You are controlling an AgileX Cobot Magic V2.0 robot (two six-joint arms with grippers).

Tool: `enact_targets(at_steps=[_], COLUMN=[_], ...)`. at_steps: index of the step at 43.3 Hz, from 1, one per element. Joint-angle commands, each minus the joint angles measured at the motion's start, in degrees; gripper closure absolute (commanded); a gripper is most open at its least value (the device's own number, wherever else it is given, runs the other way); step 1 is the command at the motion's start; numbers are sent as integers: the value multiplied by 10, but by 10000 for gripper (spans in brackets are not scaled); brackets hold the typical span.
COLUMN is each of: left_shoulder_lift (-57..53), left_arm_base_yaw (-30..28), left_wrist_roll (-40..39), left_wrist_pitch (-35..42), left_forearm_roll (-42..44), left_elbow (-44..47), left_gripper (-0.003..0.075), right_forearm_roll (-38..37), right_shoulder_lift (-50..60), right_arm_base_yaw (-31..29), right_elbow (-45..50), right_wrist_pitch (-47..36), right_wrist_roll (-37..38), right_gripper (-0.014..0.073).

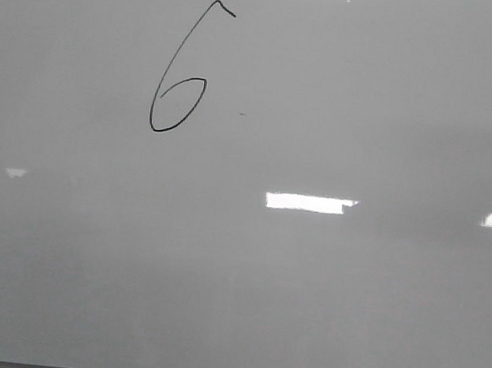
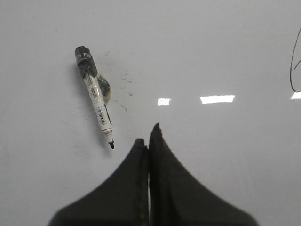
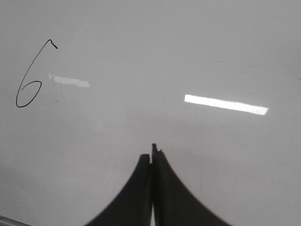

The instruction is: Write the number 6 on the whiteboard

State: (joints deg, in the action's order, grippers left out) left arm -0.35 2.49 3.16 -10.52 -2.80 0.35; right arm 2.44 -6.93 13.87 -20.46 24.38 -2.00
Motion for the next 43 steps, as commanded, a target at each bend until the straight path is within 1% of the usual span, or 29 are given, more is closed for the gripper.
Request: enact_targets(at_steps=[1,30,38,43], left_shoulder_lift=[-8,-8,-8,-8], left_arm_base_yaw=[-1,-1,-1,-1], left_wrist_roll=[-8,-8,-8,-8], left_wrist_pitch=[42,42,42,42], left_forearm_roll=[-1,-1,-1,-1], left_elbow=[3,3,3,3], left_gripper=[741,741,741,741], right_forearm_roll=[0,-1,-1,1], right_shoulder_lift=[-5,-5,30,71], right_arm_base_yaw=[-4,-4,-6,-36], right_elbow=[-15,-10,42,111], right_wrist_pitch=[-47,-49,-67,-98], right_wrist_roll=[0,0,0,0], right_gripper=[660,660,660,660])
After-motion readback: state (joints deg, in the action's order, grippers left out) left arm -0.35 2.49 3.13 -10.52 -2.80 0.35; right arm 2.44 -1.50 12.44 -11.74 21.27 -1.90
